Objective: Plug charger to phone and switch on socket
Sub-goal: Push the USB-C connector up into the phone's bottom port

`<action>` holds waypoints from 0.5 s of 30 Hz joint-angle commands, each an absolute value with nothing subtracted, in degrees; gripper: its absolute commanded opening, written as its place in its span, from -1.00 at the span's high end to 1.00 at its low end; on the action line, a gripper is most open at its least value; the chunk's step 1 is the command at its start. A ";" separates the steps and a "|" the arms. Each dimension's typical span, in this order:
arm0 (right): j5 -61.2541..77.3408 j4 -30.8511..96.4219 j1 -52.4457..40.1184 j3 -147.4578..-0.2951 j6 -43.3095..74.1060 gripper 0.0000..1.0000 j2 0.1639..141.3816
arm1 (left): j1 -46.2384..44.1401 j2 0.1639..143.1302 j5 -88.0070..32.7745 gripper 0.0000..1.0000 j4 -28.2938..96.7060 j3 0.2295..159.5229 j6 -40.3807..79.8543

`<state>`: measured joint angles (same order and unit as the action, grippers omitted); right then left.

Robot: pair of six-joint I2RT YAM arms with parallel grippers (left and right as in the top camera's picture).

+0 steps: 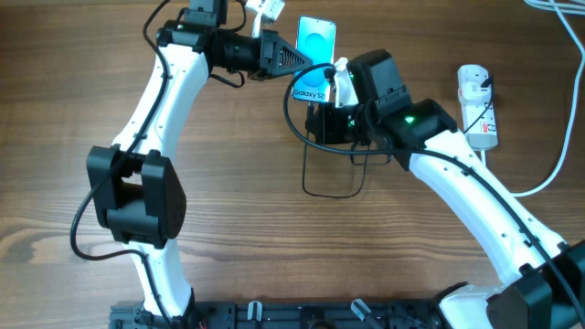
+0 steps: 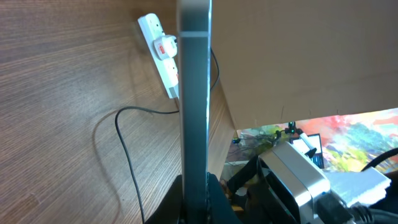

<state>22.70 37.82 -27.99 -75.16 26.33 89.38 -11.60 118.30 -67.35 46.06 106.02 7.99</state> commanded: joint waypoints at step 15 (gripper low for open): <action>19.14 37.36 -28.97 -75.90 25.67 0.91 88.92 | -11.88 116.36 -68.93 0.92 45.87 106.34 7.90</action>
